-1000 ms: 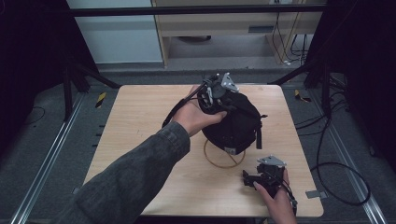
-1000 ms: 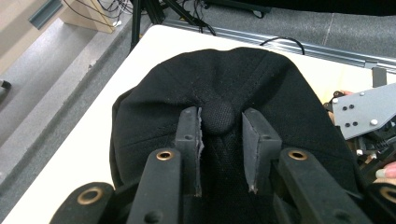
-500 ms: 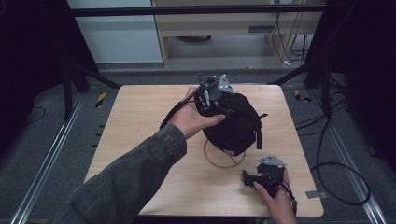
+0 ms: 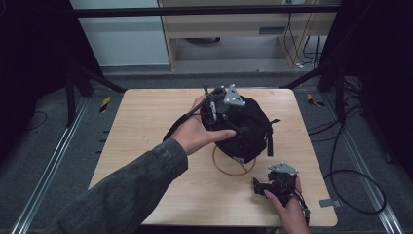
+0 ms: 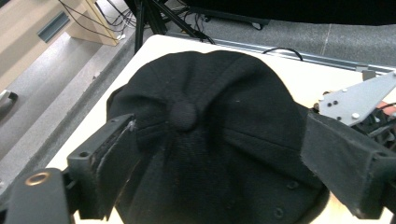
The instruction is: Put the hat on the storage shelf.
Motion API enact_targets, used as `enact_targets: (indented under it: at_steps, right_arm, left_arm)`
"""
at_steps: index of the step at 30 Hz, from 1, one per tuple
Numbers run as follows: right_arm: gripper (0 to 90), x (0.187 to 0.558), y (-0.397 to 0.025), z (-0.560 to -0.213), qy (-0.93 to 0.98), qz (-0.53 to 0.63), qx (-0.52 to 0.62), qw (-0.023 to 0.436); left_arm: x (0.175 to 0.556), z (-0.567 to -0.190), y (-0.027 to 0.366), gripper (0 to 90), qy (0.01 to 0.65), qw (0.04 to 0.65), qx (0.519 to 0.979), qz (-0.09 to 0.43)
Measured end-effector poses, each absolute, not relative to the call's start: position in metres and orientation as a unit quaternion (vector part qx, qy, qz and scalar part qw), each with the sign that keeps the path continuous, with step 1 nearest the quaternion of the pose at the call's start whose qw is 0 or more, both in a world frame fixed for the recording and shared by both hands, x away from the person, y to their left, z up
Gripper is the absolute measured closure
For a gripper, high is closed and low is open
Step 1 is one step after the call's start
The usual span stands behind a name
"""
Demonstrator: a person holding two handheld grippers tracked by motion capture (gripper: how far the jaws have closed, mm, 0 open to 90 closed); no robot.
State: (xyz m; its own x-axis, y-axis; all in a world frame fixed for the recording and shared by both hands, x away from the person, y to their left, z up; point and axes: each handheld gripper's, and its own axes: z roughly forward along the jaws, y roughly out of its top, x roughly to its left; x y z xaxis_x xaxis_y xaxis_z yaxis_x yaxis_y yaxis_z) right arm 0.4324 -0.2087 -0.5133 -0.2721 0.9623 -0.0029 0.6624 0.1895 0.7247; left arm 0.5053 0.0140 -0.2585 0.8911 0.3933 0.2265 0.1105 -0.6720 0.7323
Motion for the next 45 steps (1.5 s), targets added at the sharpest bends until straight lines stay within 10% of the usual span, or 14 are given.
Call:
enact_targets:
  at_steps: [45]
  right_arm:
    - [0.4,0.432,-0.209,-0.513,0.733,0.314,0.553,0.24]
  left_arm:
    - [0.452,-0.335,0.11,7.0,0.194,0.389,0.884,0.174]
